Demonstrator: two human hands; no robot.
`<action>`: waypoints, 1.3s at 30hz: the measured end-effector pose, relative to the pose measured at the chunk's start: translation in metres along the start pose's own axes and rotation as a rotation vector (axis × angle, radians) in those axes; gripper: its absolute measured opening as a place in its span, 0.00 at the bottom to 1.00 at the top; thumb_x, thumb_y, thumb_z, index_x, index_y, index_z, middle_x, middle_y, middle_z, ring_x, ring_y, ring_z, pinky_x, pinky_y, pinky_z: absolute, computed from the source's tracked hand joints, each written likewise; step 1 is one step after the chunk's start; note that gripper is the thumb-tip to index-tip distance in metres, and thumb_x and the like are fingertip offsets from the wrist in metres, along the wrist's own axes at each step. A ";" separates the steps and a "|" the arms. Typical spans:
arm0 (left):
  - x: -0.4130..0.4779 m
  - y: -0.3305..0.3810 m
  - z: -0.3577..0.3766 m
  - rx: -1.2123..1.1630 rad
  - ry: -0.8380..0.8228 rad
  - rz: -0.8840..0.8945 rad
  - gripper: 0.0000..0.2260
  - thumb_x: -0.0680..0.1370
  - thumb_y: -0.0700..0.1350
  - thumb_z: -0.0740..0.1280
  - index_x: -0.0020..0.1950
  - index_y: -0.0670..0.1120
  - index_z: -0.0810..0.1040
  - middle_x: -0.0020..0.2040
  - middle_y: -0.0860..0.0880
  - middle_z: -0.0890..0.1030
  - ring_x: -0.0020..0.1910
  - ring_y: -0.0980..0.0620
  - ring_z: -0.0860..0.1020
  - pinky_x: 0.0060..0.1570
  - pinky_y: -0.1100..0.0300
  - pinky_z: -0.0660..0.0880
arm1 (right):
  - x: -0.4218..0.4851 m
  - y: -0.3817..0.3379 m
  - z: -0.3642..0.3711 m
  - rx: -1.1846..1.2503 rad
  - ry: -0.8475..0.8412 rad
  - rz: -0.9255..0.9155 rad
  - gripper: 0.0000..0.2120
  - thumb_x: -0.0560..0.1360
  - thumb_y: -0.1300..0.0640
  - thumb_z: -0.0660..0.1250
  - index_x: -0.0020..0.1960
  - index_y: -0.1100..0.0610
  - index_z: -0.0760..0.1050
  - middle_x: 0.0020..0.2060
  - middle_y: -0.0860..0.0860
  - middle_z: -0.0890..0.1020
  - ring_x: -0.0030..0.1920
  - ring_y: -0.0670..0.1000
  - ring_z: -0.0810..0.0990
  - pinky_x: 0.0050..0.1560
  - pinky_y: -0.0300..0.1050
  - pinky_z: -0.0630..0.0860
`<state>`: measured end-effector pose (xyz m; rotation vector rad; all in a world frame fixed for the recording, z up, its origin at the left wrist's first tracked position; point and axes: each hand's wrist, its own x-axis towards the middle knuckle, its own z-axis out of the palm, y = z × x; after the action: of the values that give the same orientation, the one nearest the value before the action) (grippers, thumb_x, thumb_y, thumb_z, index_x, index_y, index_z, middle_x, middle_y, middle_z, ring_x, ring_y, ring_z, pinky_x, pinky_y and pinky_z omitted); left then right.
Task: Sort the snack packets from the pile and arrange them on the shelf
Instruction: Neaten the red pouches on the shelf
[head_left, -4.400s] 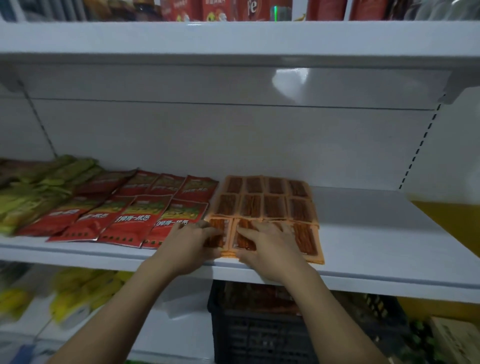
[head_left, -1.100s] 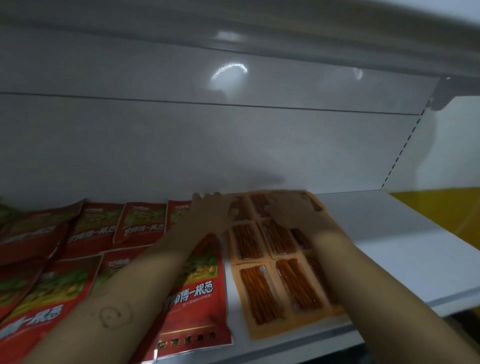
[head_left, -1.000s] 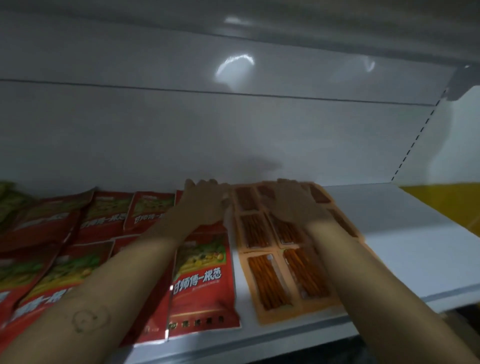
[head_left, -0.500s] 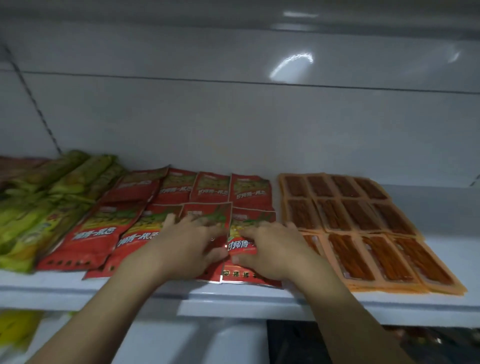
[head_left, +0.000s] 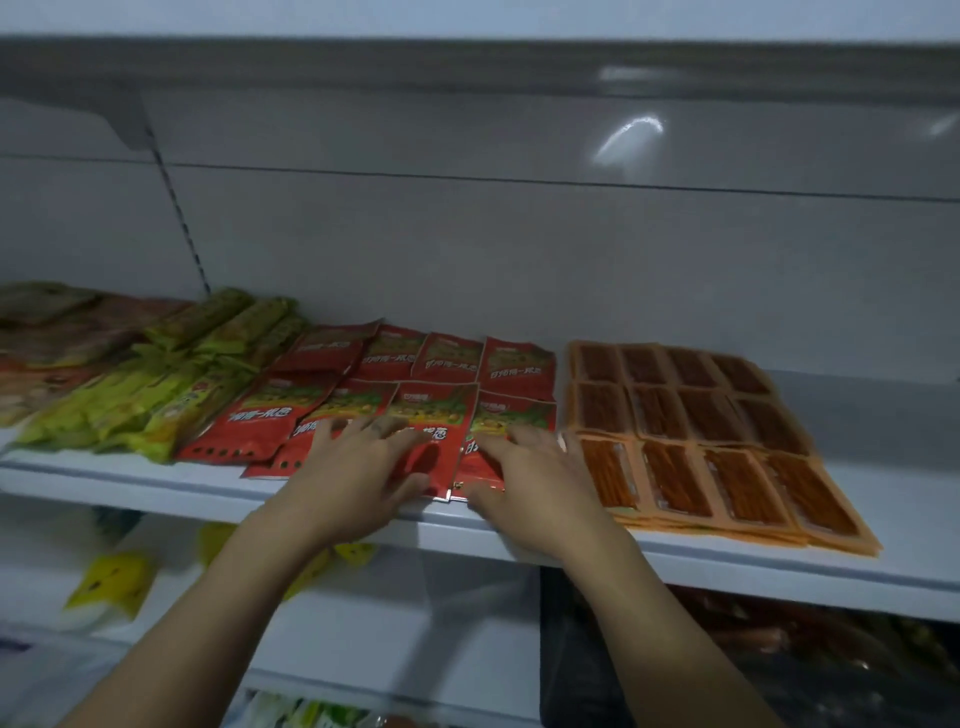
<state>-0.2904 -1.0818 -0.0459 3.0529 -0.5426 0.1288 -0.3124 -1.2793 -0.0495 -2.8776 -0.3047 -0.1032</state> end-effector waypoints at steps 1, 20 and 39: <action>-0.008 -0.004 0.000 0.013 0.001 -0.026 0.24 0.81 0.62 0.57 0.75 0.59 0.63 0.76 0.54 0.64 0.75 0.51 0.60 0.70 0.47 0.53 | -0.001 -0.005 0.000 -0.007 0.002 -0.018 0.28 0.78 0.36 0.59 0.75 0.42 0.61 0.75 0.49 0.65 0.75 0.53 0.59 0.76 0.60 0.47; -0.050 -0.167 0.006 -0.072 0.112 -0.039 0.27 0.78 0.57 0.66 0.77 0.55 0.64 0.76 0.48 0.66 0.73 0.46 0.66 0.68 0.51 0.64 | 0.047 -0.148 0.042 -0.035 0.048 -0.017 0.30 0.77 0.35 0.60 0.76 0.42 0.62 0.77 0.51 0.61 0.78 0.53 0.54 0.75 0.62 0.38; -0.033 -0.204 0.022 -0.040 0.272 0.211 0.17 0.81 0.56 0.58 0.66 0.52 0.76 0.63 0.48 0.78 0.62 0.46 0.73 0.58 0.51 0.64 | 0.083 -0.226 0.059 -0.173 0.114 0.216 0.24 0.80 0.42 0.60 0.75 0.43 0.63 0.74 0.50 0.68 0.74 0.52 0.63 0.76 0.56 0.49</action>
<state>-0.2490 -0.8799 -0.0758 2.8624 -0.8299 0.5228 -0.2768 -1.0343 -0.0458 -3.0380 0.0395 -0.2653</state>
